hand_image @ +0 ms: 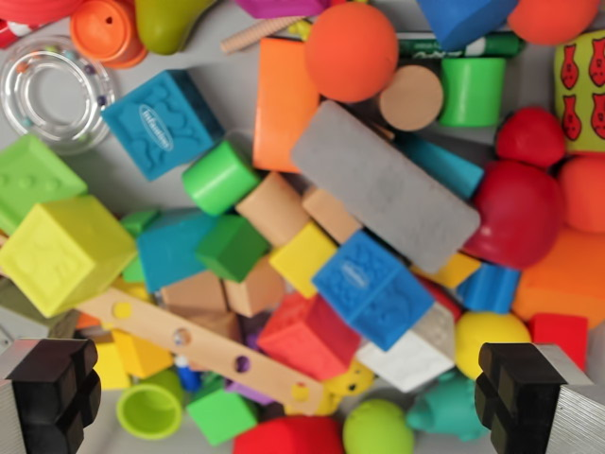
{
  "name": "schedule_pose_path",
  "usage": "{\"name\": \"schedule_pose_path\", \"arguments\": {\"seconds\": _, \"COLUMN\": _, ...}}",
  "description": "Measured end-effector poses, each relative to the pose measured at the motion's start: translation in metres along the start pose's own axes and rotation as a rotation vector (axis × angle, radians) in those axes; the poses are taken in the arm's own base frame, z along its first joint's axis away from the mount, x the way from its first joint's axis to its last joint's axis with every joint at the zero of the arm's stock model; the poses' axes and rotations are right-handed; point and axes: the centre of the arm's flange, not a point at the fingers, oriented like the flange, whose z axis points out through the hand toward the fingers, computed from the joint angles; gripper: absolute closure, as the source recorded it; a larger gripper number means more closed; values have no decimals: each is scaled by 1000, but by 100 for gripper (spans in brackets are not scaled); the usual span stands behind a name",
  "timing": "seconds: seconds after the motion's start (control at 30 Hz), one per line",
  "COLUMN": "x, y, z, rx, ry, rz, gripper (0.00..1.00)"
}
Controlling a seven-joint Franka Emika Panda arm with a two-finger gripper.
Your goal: Pick an object from the bin
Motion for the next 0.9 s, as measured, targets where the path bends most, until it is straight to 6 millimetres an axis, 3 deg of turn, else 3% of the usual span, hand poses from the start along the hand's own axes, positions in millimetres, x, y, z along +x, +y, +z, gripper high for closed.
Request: {"name": "schedule_pose_path", "arguments": {"seconds": 0.9, "x": -2, "y": -5, "z": 8, "rx": -1, "ry": -2, "rz": -5, "gripper": 0}}
